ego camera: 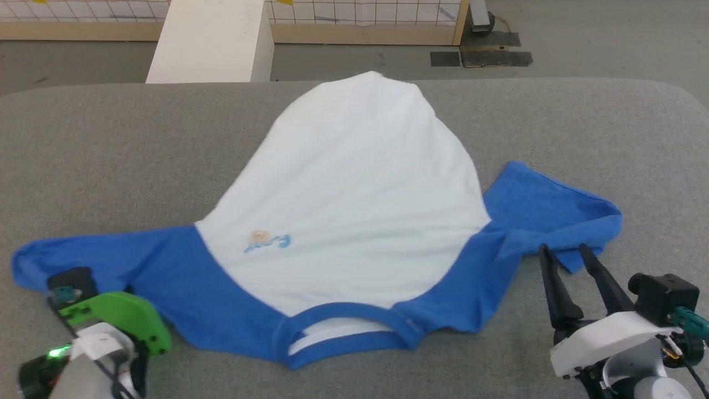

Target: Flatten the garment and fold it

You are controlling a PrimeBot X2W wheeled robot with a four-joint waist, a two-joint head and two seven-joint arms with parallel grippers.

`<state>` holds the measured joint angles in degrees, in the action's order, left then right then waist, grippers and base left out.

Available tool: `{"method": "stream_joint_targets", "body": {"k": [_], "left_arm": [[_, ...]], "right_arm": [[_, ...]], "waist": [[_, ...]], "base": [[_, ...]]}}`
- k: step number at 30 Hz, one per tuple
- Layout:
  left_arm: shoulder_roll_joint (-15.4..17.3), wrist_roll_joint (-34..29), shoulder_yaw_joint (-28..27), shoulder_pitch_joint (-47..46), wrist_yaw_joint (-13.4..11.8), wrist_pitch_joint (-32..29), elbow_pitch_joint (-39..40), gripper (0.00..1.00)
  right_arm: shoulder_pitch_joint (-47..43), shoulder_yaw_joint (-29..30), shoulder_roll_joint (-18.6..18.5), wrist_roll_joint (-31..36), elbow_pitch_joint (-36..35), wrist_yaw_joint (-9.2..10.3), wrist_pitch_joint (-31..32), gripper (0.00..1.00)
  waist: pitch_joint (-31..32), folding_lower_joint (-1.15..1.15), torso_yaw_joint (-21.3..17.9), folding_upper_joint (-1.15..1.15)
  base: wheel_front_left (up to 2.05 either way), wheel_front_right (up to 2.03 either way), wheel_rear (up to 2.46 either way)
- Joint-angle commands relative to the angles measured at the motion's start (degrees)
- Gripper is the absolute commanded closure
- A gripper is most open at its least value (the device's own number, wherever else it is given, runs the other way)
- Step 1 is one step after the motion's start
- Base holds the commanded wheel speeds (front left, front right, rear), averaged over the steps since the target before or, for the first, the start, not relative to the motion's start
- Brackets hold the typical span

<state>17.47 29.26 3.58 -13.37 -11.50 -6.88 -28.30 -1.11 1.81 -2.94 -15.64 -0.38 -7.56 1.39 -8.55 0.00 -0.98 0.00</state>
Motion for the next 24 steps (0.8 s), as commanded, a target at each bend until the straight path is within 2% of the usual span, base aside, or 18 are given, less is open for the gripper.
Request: {"method": "stream_joint_targets", "body": {"k": [1, 3, 4, 5, 8, 14, 18, 24], "left_arm": [[1.41, -0.82, -0.83, -1.17, -0.66, 1.00, -0.81, 1.00], [2.06, -0.90, -1.52, -1.62, -0.81, 2.73, -1.55, 1.00], [1.78, -0.20, -1.89, -1.80, -0.16, 3.48, -1.71, 0.62], [1.38, 0.72, -2.26, -1.93, 0.82, 4.29, -1.99, 0.03], [0.35, 1.24, -2.27, -1.90, 1.96, 7.18, -2.77, 0.00], [-4.61, 2.85, -3.71, 1.52, 3.40, 18.53, -0.99, 0.00], [-7.27, 0.61, -3.18, 4.89, 4.26, 21.52, 3.87, 0.00], [-11.13, -7.15, -3.62, 8.05, 5.59, 21.85, 16.39, 0.00]], "right_arm": [[-0.68, 0.72, 0.06, 0.54, -0.06, 0.08, 0.46, 0.00], [-0.92, 1.46, 0.06, 0.73, -0.03, 0.08, 0.92, 0.00], [-0.98, 1.60, 0.06, 0.72, -0.04, 0.08, 1.02, 0.00], [-1.08, 1.68, 0.06, 0.68, 0.02, 0.08, 1.24, 0.00], [-1.39, 1.65, 0.06, 0.68, 0.05, 0.08, 1.77, 0.00], [-2.02, 1.62, 0.06, 0.00, -0.11, 0.08, 3.55, 0.00], [-1.96, 6.04, 0.06, -0.19, 0.63, 0.08, 4.17, 0.00], [4.05, 14.96, 0.06, 1.64, 4.50, 0.08, 7.44, 0.00]], "waist": [[-0.04, 0.00, 0.05, 0.00], [-0.08, 0.00, 0.17, 0.00], [-0.06, 0.00, 0.26, 0.00], [-0.01, 0.00, 0.41, 0.00], [0.31, 0.00, 0.93, 0.00], [0.94, 0.00, 2.48, 0.00], [1.23, 0.00, 3.92, 0.00], [0.08, 0.00, 6.47, 0.00]], "base": [[0.00, 0.00, 0.00], [0.00, 0.00, 0.00], [0.00, 0.00, 0.00], [0.00, 0.00, 0.00], [0.00, 0.00, 0.00], [0.00, 0.00, 0.00], [0.00, 0.00, 0.00], [0.00, 0.00, 0.00]]}}
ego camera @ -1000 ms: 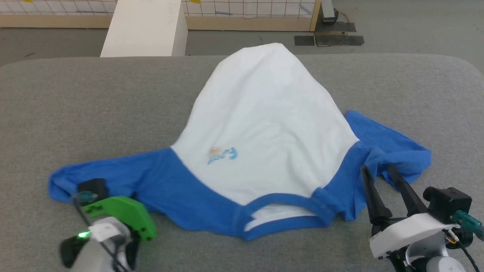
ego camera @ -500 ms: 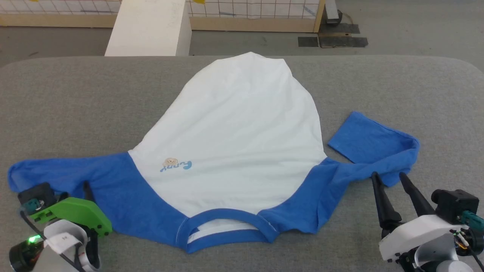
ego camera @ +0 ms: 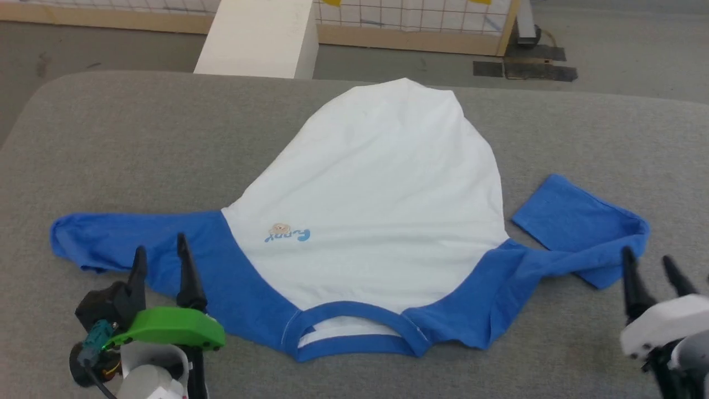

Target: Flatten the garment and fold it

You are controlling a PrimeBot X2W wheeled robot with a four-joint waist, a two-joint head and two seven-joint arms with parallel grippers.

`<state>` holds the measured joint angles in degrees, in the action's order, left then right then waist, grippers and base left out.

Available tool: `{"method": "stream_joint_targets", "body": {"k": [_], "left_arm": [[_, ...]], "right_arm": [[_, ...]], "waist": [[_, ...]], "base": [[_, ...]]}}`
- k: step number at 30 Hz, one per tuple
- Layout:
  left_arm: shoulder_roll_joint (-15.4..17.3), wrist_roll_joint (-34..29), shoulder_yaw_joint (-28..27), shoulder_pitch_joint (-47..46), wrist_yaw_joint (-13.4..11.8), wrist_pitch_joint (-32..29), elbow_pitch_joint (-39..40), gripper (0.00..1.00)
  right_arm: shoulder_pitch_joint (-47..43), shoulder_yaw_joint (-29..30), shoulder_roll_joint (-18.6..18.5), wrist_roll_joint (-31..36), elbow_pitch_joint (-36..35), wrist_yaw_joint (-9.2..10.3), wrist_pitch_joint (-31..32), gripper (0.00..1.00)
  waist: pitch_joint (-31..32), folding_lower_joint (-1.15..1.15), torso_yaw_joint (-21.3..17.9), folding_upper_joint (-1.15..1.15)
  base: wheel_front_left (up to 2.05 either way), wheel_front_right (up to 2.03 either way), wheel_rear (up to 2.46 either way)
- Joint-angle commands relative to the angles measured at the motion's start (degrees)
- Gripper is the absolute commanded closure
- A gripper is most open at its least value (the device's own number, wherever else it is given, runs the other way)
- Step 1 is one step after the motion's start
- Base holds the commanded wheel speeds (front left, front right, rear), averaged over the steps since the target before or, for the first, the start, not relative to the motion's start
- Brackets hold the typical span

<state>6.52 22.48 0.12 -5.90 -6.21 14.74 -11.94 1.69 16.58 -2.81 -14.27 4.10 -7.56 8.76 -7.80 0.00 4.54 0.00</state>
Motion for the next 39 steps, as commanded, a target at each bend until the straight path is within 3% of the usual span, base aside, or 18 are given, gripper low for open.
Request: {"method": "stream_joint_targets", "body": {"k": [1, 5, 11, 12, 13, 14, 25, 26, 27, 31, 39], "left_arm": [[-0.79, -1.55, -0.28, 0.88, 0.68, 0.24, 1.55, 0.00], [-2.31, -3.73, -0.80, 1.24, 2.06, 0.25, 3.89, 0.00], [-3.22, -4.76, -1.18, 0.39, 3.56, 0.25, 3.18, 0.00], [-3.31, -4.73, -1.22, 0.34, 3.72, 0.25, 2.86, 0.00], [-3.36, -4.78, -1.22, 0.27, 3.83, 0.25, 2.63, 0.00], [-3.42, -4.85, -1.24, 0.17, 3.96, 0.25, 2.40, 0.00], [-3.62, -4.74, -1.63, 0.91, 4.29, 0.26, 0.30, 0.00], [-3.62, -4.83, -1.55, 1.06, 4.49, 0.26, 0.03, 0.00], [-3.62, -4.92, -1.39, 1.15, 4.73, 0.26, -0.26, 0.00], [-3.63, -5.22, -0.39, 1.96, 5.37, 0.12, -2.45, 0.00], [-2.87, -4.84, 2.36, 5.71, 6.00, -9.30, -1.86, 0.00]], "right_arm": [[3.12, 2.25, -0.07, 0.94, 1.39, 0.08, 0.87, 0.00], [10.24, 7.25, -0.07, 3.38, 7.48, 0.08, 4.66, 0.00], [17.04, 11.88, -0.07, 11.13, 17.25, 0.08, 16.79, 0.00], [17.76, 12.73, -0.07, 12.80, 17.94, 0.08, 18.30, 0.61], [18.11, 13.34, -0.07, 14.09, 18.15, 0.08, 19.17, 0.93], [18.38, 14.32, -0.07, 15.40, 17.93, 0.08, 19.72, 1.00], [13.89, 28.31, -0.07, 17.09, 11.22, 0.08, 13.75, 1.00], [13.30, 29.07, -0.07, 17.08, 11.36, 0.08, 12.99, 0.63], [12.95, 29.55, -0.07, 16.72, 11.61, 0.08, 12.38, 0.00], [10.73, 28.45, -0.07, 14.29, 11.84, 0.08, 6.62, 0.00], [0.70, 16.05, -0.07, 5.58, 8.06, 0.08, -7.46, 0.00]], "waist": [[-0.95, 0.00, 1.41, 0.00], [-2.07, 0.00, 2.38, 0.00], [-3.15, 0.00, 3.18, 0.00], [-3.24, 0.00, 3.22, 0.00], [-3.26, 0.00, 3.25, 0.00], [-3.28, 0.00, 3.31, 0.00], [-1.68, 0.00, 2.56, 0.00], [-1.51, 0.00, 2.29, 0.00], [-1.37, 0.00, 2.13, 0.00], [-0.41, 0.00, 1.39, 0.00], [0.93, 0.00, 0.13, 0.00]], "base": [[0.00, 0.00, 0.00], [0.00, 0.00, 0.00], [0.00, 0.00, 0.00], [0.00, 0.00, 0.00], [0.00, 0.00, 0.00], [0.00, 0.00, 0.00], [0.00, 0.00, 0.00], [0.00, 0.00, 0.00], [0.00, 0.00, 0.00], [0.00, 0.00, 0.00], [0.00, 0.00, 0.00]]}}
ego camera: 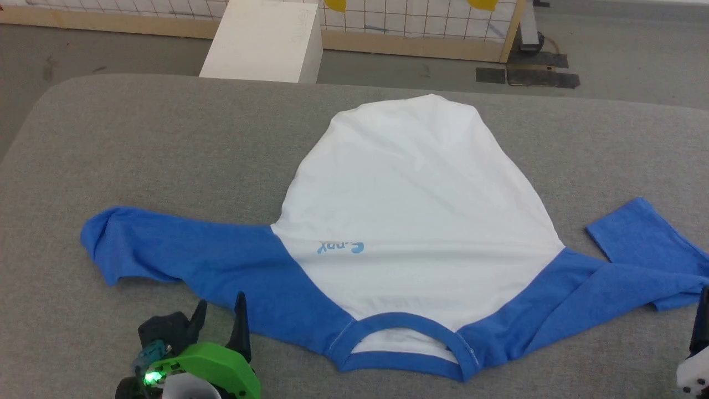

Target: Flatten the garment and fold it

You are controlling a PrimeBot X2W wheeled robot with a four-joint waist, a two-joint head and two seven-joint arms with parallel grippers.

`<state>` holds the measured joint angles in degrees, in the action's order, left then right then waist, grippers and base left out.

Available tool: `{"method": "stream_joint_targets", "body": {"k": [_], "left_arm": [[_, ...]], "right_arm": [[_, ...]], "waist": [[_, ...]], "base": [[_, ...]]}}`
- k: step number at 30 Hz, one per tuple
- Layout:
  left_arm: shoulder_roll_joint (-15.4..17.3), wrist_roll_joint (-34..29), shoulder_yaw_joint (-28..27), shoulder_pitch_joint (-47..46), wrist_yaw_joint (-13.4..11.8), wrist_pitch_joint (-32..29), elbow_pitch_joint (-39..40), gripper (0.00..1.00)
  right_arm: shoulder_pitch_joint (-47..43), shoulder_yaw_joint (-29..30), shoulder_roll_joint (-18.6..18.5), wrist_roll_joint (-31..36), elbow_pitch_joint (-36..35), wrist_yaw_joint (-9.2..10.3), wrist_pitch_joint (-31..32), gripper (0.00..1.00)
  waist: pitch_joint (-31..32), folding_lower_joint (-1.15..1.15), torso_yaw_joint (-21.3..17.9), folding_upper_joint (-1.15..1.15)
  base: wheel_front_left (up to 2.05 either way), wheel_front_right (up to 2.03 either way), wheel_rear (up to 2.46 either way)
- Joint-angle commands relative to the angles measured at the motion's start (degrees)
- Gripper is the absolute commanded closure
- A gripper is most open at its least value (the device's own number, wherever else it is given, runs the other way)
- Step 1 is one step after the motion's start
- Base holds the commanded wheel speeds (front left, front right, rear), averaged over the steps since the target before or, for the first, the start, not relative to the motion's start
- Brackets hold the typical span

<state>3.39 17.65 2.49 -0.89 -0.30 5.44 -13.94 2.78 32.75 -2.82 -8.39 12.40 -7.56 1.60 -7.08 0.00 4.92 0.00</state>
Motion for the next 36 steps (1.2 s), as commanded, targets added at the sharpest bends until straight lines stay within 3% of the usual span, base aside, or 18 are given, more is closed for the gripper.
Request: {"method": "stream_joint_targets", "body": {"k": [1, 4, 10, 21, 22, 23, 24, 36], "left_arm": [[0.24, 0.51, 0.11, 1.45, -0.09, -2.07, 0.71, 0.00], [0.11, 2.61, -0.15, 3.15, -1.50, -7.98, 2.37, 0.00], [-0.12, 6.00, -1.11, 3.01, -4.34, -14.07, 4.39, 0.00], [0.29, 8.91, -2.08, -2.09, -6.77, -20.65, -2.23, 0.00], [0.48, 8.81, -1.84, -2.32, -6.77, -21.22, -2.87, 0.07], [0.71, 8.60, -1.53, -2.52, -6.65, -21.50, -3.31, 0.65], [0.76, 8.67, -1.39, -2.78, -6.41, -21.36, -3.64, 1.00], [0.91, 8.21, -1.56, -2.05, -5.95, -14.43, -3.85, 1.00]], "right_arm": [[-1.73, -1.73, -0.06, -1.60, -0.83, 0.08, -1.38, 0.00], [-5.14, -6.24, -0.06, -4.45, -2.43, 0.08, -3.35, 0.00], [-8.02, -13.14, -0.06, -8.37, -4.96, 0.08, -4.32, 0.00], [-8.50, -21.59, -0.06, -10.82, -5.93, 0.08, -3.04, 0.00], [-8.54, -22.11, -0.06, -11.12, -5.89, 0.08, -2.77, 0.00], [-8.59, -22.63, -0.06, -11.55, -5.79, 0.08, -2.43, 0.00], [-8.68, -23.33, -0.06, -12.22, -5.58, 0.08, -1.74, 0.00], [-6.54, -25.17, -0.06, -16.85, -2.41, 0.08, 9.21, 0.00]], "waist": [[0.29, 0.00, -0.45, 0.00], [0.57, 0.00, -0.95, 0.00], [0.44, 0.00, -2.70, 0.00], [-0.64, 0.00, -6.13, 0.00], [-0.70, 0.00, -6.33, 0.00], [-0.74, 0.00, -6.54, 0.00], [-0.81, 0.00, -6.76, 0.00], [-0.93, 0.00, -4.89, 0.00]], "base": [[0.00, 0.00, 0.00], [0.00, 0.00, 0.00], [0.00, 0.00, 0.00], [0.00, 0.00, 0.00], [0.00, 0.00, 0.00], [0.00, 0.00, 0.00], [0.00, 0.00, 0.00], [0.00, 0.00, 0.00]]}}
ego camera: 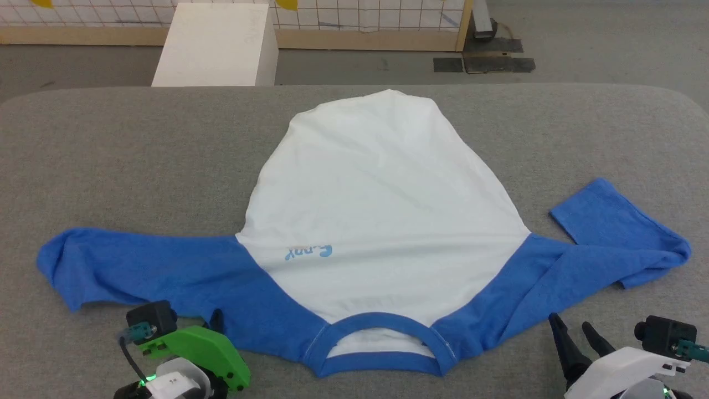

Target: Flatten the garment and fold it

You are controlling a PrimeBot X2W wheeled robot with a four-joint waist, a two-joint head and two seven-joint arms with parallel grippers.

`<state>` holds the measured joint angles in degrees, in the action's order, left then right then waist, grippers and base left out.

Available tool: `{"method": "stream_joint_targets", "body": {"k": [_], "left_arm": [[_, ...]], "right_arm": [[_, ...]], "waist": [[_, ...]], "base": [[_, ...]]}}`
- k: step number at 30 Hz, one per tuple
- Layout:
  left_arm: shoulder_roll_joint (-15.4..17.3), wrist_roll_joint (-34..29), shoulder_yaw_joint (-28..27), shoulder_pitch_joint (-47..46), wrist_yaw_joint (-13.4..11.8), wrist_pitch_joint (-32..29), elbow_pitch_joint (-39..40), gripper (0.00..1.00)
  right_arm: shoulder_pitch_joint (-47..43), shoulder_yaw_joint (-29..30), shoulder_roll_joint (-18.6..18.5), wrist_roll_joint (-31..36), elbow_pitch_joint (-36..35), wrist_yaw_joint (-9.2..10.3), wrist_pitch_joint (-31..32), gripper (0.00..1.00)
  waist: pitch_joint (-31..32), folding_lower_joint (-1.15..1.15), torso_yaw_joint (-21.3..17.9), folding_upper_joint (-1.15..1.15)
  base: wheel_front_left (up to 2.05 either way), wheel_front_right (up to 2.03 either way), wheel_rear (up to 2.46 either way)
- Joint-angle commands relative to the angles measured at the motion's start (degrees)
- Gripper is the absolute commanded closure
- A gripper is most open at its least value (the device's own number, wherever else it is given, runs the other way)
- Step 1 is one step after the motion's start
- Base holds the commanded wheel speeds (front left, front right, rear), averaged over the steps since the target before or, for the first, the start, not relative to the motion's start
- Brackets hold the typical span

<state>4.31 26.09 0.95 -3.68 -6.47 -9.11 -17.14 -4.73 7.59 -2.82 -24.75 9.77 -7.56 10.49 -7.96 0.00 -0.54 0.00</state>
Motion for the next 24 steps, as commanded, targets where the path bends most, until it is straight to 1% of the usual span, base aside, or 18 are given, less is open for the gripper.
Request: {"method": "stream_joint_targets", "body": {"k": [1, 5, 11, 12, 13, 14, 15, 16, 20, 24], "left_arm": [[-0.05, -0.22, 0.16, 0.65, 0.33, 0.31, -0.64, 1.00], [-0.17, -0.14, 0.97, 0.16, 0.92, 1.06, -0.83, 1.00], [-0.36, 0.35, 1.96, -0.50, 1.69, 1.78, -1.32, 1.00], [-0.38, 0.40, 2.11, -0.56, 1.78, 1.87, -1.46, 1.00], [-0.39, 0.43, 2.24, -0.64, 1.86, 1.95, -1.63, 1.00], [-0.39, 0.46, 2.30, -0.69, 1.91, 2.07, -1.73, 1.00], [-0.40, 0.51, 2.38, -0.71, 1.97, 2.17, -1.82, 1.00], [-0.35, 0.53, 2.44, -0.72, 2.08, 2.33, -1.84, 1.00], [-0.04, 0.71, 2.39, -0.53, 2.61, 3.53, -1.41, 1.00], [-0.11, 2.29, 1.88, -0.04, 3.84, 4.63, 1.41, 1.00]], "right_arm": [[1.46, 0.22, -0.06, -1.15, 0.84, 0.08, 1.39, 0.00], [4.43, 0.75, -0.06, -1.95, 3.96, 0.08, 6.07, 0.00], [10.02, 2.49, -0.06, -0.61, 9.69, 0.08, 11.06, 0.00], [10.85, 2.73, -0.06, -0.16, 10.71, 0.08, 11.88, 0.04], [11.57, 2.88, -0.06, 0.06, 11.46, 0.08, 12.29, 0.51], [12.04, 2.98, -0.06, 0.12, 11.94, 0.08, 12.41, 0.65], [12.48, 2.97, -0.06, 0.15, 12.34, 0.08, 12.46, 0.98], [12.68, 2.94, -0.06, 0.10, 12.50, 0.08, 12.36, 1.00], [11.79, 2.87, -0.06, -0.71, 11.65, 0.08, 10.82, 1.00], [8.59, 2.24, -0.06, -2.39, 8.06, 0.08, 10.41, 1.00]], "waist": [[-0.15, 0.00, 0.93, 0.00], [-0.55, 0.00, 2.13, 0.00], [-1.42, 0.00, 3.15, 0.00], [-1.52, 0.00, 3.25, 0.00], [-1.52, 0.00, 3.35, 0.00], [-1.48, 0.00, 3.42, 0.00], [-1.40, 0.00, 3.48, 0.00], [-1.26, 0.00, 3.49, 0.00], [0.15, 0.00, 3.33, 0.00], [2.10, 0.00, 2.94, 0.00]], "base": [[0.00, 0.00, 0.00], [0.00, 0.00, 0.00], [0.00, 0.00, 0.00], [0.00, 0.00, 0.00], [0.00, 0.00, 0.00], [0.00, 0.00, 0.00], [0.00, 0.00, 0.00], [0.00, 0.00, 0.00], [0.00, 0.00, 0.00], [0.00, 0.00, 0.00]]}}
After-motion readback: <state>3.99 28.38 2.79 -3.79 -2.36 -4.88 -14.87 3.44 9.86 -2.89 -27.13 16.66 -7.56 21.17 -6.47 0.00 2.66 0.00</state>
